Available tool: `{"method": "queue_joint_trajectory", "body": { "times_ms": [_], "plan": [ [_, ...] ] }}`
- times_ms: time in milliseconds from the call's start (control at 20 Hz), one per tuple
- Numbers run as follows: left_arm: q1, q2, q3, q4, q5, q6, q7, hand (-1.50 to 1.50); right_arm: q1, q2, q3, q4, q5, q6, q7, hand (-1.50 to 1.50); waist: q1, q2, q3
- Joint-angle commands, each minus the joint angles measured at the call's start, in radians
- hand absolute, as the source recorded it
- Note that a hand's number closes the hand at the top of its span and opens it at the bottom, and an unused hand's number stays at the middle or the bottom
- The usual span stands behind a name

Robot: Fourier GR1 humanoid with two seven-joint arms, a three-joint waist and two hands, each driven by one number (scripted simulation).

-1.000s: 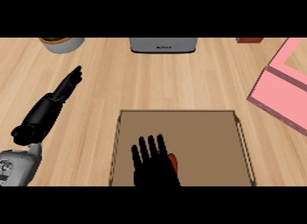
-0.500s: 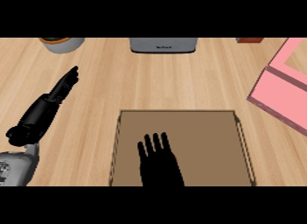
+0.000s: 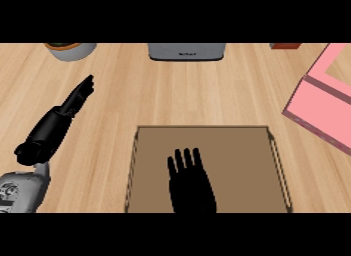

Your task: Pick the bell pepper from the tray and place it in the cardboard box

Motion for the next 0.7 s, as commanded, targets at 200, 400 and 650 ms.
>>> {"method": "queue_joint_trajectory", "body": {
  "times_ms": [200,400,650],
  "plan": [
    [0.019,0.002,0.041,-0.08,0.013,-0.069,0.062,0.0,0.014,-0.012,-0.033,0.061,0.041,-0.022,-0.124,1.5,0.002,0.0,0.0],
    [-0.023,-0.043,0.022,-0.01,-0.024,-0.019,0.038,0.0,-0.033,-0.111,-0.032,0.11,0.048,-0.188,-0.313,1.5,0.0,0.001,0.0],
    [-0.034,-0.036,0.052,0.018,-0.024,-0.046,0.022,0.0,-0.058,-0.075,-0.021,0.142,0.134,-0.25,-0.344,1.5,0.0,0.0,0.0]
  ]
}}
